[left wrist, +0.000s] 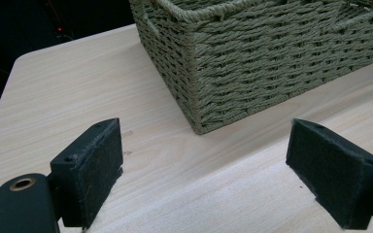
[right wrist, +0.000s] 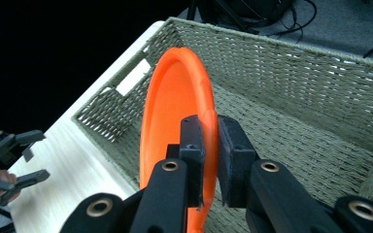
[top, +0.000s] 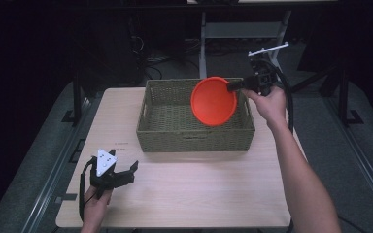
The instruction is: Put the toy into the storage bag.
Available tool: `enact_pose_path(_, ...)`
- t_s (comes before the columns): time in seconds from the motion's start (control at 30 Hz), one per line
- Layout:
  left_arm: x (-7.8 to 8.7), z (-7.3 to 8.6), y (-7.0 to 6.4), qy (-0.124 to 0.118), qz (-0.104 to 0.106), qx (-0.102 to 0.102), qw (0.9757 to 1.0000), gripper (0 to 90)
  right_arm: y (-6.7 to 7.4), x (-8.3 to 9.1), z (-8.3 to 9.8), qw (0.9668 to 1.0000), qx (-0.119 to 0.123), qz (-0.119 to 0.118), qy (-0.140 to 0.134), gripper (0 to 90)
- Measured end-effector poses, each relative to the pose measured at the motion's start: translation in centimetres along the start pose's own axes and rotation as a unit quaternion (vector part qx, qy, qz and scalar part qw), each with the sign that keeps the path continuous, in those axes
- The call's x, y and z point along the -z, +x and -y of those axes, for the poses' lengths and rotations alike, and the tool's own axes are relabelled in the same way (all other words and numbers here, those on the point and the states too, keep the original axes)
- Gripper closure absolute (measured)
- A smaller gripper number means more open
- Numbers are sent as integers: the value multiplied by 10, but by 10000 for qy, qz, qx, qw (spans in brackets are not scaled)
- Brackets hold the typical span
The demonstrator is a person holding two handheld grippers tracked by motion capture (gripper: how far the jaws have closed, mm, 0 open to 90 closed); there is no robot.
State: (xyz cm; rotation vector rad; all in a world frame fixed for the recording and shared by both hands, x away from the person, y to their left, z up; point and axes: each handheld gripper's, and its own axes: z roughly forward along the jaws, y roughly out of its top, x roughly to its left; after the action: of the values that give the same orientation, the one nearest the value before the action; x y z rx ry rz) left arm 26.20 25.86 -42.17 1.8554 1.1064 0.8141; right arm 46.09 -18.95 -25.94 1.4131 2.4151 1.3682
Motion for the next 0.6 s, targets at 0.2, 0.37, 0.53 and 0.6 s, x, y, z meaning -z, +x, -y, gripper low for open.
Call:
enact_pose_path(0.2,0,0,0,-6,2,-1,10000,127,-5,-10,1,10000,-76,36,-21,817)
enact_pose_path(0.37,0,0,-1,-30,13,-5,10000,127,-9,-19,0,9999,-120,95,-26,817)
enact_pose_path(0.53,0,0,-1,-14,19,-29,10000,128,-17,-27,1,9996,-242,157,-22,816)
enact_pose_path(0.6,0,0,-1,-22,14,-21,10000,128,-20,-30,2,9995,-282,149,-26,816)
